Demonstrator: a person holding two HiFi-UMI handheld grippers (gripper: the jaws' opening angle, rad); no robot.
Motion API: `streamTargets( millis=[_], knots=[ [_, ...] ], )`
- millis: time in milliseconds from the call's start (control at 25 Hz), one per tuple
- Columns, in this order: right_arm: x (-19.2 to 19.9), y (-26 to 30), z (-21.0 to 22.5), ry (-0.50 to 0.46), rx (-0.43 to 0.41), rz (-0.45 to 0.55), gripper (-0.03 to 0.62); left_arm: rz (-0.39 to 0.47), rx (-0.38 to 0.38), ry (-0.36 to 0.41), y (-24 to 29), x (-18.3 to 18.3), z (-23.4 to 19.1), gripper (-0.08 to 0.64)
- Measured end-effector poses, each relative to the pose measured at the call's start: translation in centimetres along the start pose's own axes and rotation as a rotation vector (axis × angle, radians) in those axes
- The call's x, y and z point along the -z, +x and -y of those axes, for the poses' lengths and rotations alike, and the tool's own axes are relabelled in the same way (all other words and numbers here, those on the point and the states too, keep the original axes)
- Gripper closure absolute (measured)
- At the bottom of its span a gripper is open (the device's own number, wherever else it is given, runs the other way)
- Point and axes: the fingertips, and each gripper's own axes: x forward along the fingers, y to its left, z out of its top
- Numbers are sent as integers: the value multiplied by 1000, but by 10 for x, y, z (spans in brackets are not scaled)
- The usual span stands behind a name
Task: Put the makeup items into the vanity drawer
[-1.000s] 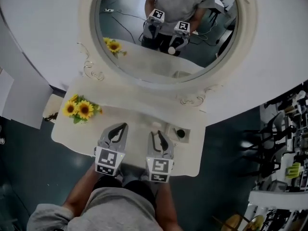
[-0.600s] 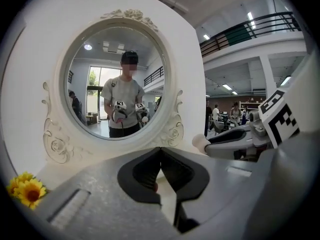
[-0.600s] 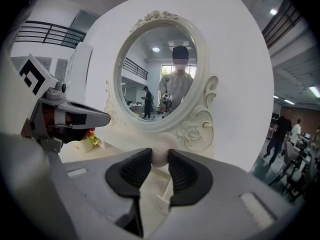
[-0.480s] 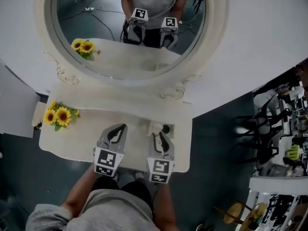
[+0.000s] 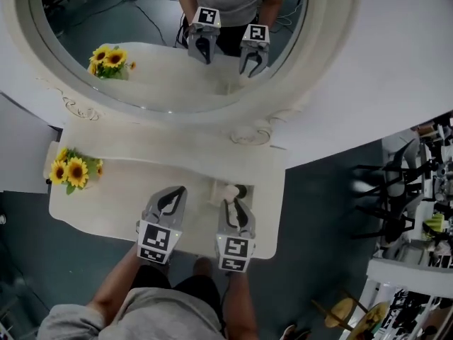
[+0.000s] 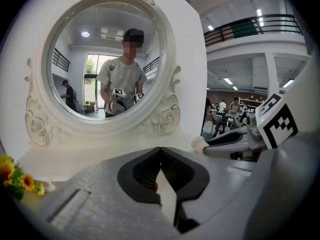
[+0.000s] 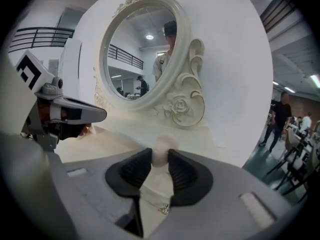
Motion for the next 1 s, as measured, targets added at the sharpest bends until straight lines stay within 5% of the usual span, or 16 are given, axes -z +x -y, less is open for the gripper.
streamTargets(
  millis=[720, 1000],
  knots=[
    [46, 42, -2, 27, -55, -98, 479, -105, -27, -35, 16, 51, -7, 549],
    [46, 41, -3, 61, -47, -82, 404, -103, -24, -34, 14, 51, -8, 549]
  ],
)
